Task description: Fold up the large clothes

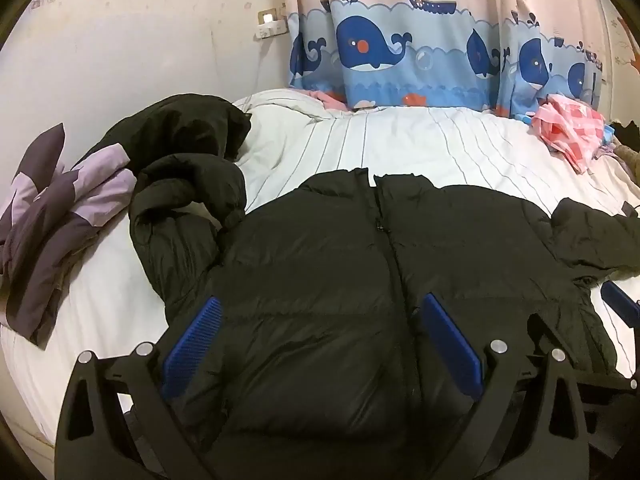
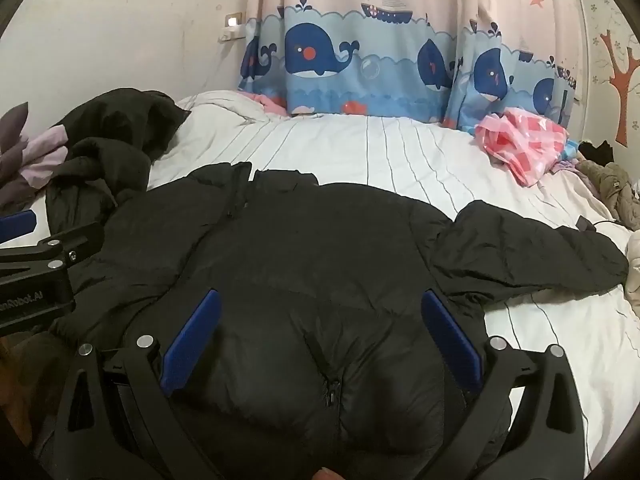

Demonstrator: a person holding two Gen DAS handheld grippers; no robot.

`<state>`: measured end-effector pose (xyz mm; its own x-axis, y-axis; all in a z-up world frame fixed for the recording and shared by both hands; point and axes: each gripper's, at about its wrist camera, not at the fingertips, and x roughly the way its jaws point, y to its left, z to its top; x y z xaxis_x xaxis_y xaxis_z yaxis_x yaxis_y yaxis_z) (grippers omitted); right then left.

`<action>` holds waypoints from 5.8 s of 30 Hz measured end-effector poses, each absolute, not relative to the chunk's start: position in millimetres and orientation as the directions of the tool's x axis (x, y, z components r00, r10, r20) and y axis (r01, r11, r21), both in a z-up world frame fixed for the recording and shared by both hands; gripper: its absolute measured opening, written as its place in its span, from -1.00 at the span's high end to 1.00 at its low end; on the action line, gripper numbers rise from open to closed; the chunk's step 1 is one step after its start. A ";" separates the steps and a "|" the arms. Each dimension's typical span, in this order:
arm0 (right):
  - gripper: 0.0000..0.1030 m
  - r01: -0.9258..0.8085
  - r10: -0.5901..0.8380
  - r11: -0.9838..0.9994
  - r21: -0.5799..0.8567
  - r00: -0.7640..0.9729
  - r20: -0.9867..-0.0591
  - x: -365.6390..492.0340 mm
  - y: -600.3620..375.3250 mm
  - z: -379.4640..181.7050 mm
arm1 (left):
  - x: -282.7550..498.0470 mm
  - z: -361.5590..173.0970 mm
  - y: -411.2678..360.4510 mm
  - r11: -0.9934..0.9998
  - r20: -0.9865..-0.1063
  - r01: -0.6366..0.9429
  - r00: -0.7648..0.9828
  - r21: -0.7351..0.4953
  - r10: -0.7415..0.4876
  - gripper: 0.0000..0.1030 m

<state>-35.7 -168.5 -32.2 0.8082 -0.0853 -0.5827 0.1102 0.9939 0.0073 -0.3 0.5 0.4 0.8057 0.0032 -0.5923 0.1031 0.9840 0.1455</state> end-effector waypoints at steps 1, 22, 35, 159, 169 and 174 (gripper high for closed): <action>-0.88 0.109 -0.084 0.994 0.008 0.807 -0.585 -36.2 -169.0 -32.7 | -0.5 0.9 1.1 0.984 -0.591 0.100 0.807 0.148 0.007 -0.86; -0.88 0.105 -0.064 0.994 0.040 0.820 -0.568 -41.8 -176.8 -24.9 | -5.4 8.1 -1.7 0.985 -0.584 0.095 0.812 0.146 0.008 -0.87; -0.88 0.107 -0.059 0.993 0.053 0.826 -0.561 -42.3 -176.8 -20.1 | -5.0 6.3 -7.6 0.985 -0.600 0.107 0.800 0.134 -0.006 -0.86; 0.94 0.577 -0.329 0.693 0.433 0.787 -0.521 -42.0 -637.3 17.4 | 19.6 3.2 47.2 0.998 -0.735 0.026 0.675 -0.052 -0.056 -0.86; 0.94 0.317 -0.223 0.937 0.144 0.865 -0.450 67.8 -447.3 103.2 | 16.1 19.9 98.4 0.995 -0.710 -0.056 0.704 -0.087 -0.023 -0.86; 0.94 0.080 -0.022 0.990 0.117 0.904 -0.426 126.6 -311.2 129.3 | 18.0 23.9 130.0 0.985 -0.711 -0.115 0.703 -0.126 -0.009 -0.86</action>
<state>126.6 -311.2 129.3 0.9044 -0.0222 -0.4260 0.0796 0.9899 0.1174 18.0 130.0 23.9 0.7034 -0.0088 -0.7108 -0.1149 0.9854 -0.1259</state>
